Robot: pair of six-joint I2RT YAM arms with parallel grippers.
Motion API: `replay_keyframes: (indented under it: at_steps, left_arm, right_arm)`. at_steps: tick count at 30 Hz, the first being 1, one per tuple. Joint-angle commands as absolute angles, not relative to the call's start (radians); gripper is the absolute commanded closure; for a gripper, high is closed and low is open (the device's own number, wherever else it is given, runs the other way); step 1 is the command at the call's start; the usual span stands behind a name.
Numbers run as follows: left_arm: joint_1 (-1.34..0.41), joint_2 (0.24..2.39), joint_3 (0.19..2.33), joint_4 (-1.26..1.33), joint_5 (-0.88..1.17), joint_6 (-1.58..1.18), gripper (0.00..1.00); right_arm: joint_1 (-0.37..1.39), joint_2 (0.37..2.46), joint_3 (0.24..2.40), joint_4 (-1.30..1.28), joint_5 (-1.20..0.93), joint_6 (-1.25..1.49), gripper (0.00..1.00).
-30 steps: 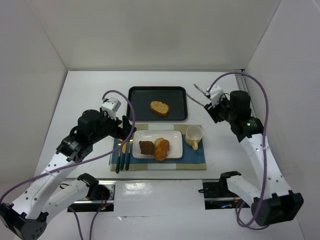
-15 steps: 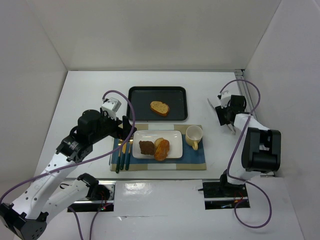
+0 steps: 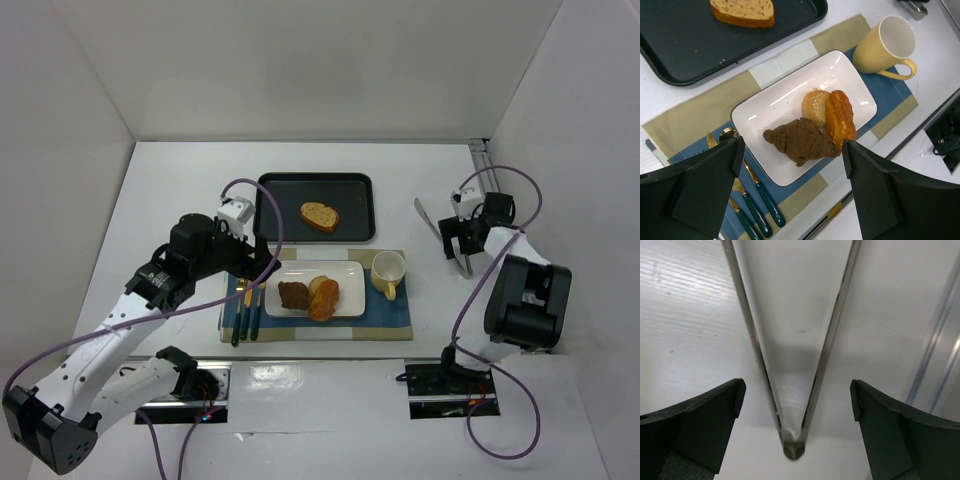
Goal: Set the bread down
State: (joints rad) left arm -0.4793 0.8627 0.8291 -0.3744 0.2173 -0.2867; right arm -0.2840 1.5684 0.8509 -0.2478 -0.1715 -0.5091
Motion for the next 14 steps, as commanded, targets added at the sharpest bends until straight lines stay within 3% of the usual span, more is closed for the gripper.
replay_keyframes:
  at_steps: [1, 8, 14]
  left_arm:
    - [-0.482, 0.877, 0.836, -0.341, 0.288, -0.256, 0.02]
    - [-0.482, 0.896, 0.836, -0.331, 0.322, -0.256, 0.01]
    - [-0.482, 0.963, 0.836, -0.322, 0.376, -0.247, 0.00]
  right_arm:
    - [-0.310, 1.405, 0.893, -0.354, -0.305, -0.555, 0.00]
    - [-0.344, 1.246, 0.949, -0.532, -0.459, -0.582, 0.00]
    - [-0.344, 1.025, 0.907, -0.434, -0.538, -0.431, 0.00]
